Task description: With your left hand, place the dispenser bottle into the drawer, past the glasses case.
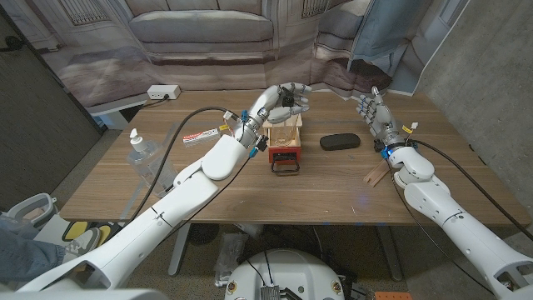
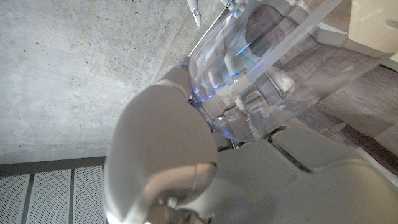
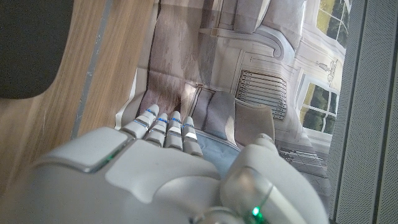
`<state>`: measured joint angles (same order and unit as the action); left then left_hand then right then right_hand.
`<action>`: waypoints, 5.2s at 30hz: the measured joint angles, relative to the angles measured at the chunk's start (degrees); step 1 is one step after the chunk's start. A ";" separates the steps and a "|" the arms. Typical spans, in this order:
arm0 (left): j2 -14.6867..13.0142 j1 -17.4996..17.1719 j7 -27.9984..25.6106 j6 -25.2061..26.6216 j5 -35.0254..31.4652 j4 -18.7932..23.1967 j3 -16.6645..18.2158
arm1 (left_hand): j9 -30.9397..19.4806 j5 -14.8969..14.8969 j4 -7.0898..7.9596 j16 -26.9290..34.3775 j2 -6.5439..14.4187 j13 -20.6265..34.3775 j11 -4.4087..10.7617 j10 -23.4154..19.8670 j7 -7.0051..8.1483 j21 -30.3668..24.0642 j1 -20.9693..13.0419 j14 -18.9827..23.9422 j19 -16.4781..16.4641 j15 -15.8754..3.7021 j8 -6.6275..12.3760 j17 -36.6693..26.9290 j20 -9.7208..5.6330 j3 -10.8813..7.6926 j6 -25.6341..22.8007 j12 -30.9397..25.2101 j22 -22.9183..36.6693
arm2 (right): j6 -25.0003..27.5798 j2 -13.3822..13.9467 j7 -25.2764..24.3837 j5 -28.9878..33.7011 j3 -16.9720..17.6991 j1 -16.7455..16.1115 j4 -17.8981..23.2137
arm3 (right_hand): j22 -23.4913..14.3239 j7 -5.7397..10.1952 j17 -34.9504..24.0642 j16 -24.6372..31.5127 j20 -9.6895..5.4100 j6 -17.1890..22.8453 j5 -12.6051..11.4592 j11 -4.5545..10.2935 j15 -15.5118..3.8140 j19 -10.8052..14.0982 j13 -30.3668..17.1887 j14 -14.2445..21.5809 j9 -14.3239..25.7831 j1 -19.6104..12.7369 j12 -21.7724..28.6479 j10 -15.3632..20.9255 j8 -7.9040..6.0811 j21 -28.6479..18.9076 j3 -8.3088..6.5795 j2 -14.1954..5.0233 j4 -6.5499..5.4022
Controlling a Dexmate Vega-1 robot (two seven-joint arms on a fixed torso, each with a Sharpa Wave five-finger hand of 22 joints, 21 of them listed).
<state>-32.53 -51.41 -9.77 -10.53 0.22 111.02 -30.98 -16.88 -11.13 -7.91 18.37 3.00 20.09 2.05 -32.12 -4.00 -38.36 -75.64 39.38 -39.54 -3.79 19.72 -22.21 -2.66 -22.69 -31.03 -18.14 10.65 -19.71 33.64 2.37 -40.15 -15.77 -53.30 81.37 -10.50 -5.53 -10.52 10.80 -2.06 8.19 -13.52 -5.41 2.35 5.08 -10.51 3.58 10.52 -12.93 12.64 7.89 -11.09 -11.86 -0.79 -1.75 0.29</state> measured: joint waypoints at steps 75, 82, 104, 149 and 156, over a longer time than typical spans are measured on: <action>1.76 3.31 -2.05 -1.39 -0.93 -5.90 0.64 | 0.01 0.00 -0.24 -0.45 0.26 1.59 0.40 -0.41 0.56 -1.69 0.26 -0.02 1.75 0.01 -0.71 -1.06 0.10 -1.05 -0.53 0.56 0.01 | 1.18 -0.04 -0.69 0.84 -0.83 0.46 0.60 | 0.00 0.31 0.00 0.00 0.01 0.31 0.00 -0.42 0.32 -0.01 -0.28 0.31 0.00 0.46 0.00 0.41 0.00 0.00 0.25 -0.46 0.06; 2.02 3.89 -1.83 -1.47 -0.63 -6.59 0.42 | 0.01 0.00 0.00 -0.45 0.24 1.59 0.40 -0.41 0.74 -1.70 0.24 -0.03 2.04 0.02 -0.71 -1.06 0.39 -1.29 -0.71 0.78 -0.27 | 1.18 -0.03 -0.80 0.87 -0.84 0.42 0.60 | 0.00 0.30 0.00 0.00 0.01 0.30 0.00 -0.36 0.32 -0.01 -0.27 0.31 0.00 0.46 0.00 0.47 0.00 0.00 0.39 -0.46 -0.08; 2.35 5.26 -0.82 -0.56 -0.05 -7.64 -0.50 | -0.29 0.00 -0.24 -0.44 0.41 1.95 0.39 -0.39 0.73 -2.35 0.41 0.13 2.25 -0.14 -0.71 -1.32 0.19 -1.51 -0.70 0.99 -0.26 | 0.39 0.03 -0.81 0.62 -0.22 -0.21 0.51 | 0.00 0.63 0.00 0.00 -0.31 0.63 0.00 0.09 0.00 0.31 -0.27 0.63 0.00 0.16 0.00 0.92 0.00 0.00 0.38 -0.76 -0.08; 4.79 10.57 4.27 -3.58 4.00 -16.62 -3.20 | -0.27 0.00 0.00 -1.02 0.62 2.65 0.51 -0.92 1.04 -3.20 0.62 0.09 2.91 -0.10 -1.15 -1.86 0.43 -2.24 -1.01 1.18 -0.24 | 0.10 0.39 -1.44 0.61 0.44 -0.62 0.99 | 0.00 0.92 0.00 0.00 0.01 0.92 0.00 0.30 0.31 0.61 -0.26 0.93 0.00 0.16 0.00 1.12 0.00 0.00 0.62 -0.76 0.17; 4.96 10.98 4.66 -3.53 4.44 -17.31 -3.45 | -0.27 0.00 -0.23 -1.02 0.68 2.92 0.51 -0.91 1.04 -3.22 0.68 0.08 2.98 -0.10 -1.15 -1.85 0.50 -2.46 -1.01 1.41 -0.24 | -0.01 0.22 -1.36 0.61 0.43 -0.45 0.67 | 0.00 0.92 0.00 0.00 0.01 0.92 0.00 0.30 0.31 0.61 -0.26 0.92 0.00 0.16 0.00 1.12 0.00 0.00 0.62 -0.76 0.17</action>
<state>-27.58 -40.43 -5.10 -14.06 4.66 93.71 -34.44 -17.15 -11.13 -8.14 17.35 3.68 23.01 2.55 -33.03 -2.95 -41.58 -74.97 39.45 -36.56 -3.89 18.57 -24.06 -2.16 -25.15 -32.04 -16.73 10.41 -19.72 33.86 1.02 -39.54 -15.34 -53.75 82.04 -10.51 -4.61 -10.51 10.80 -2.06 9.11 -13.52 -5.11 2.67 5.69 -10.77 4.50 10.52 -12.77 12.64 9.01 -11.09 -11.86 -0.16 -2.52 0.46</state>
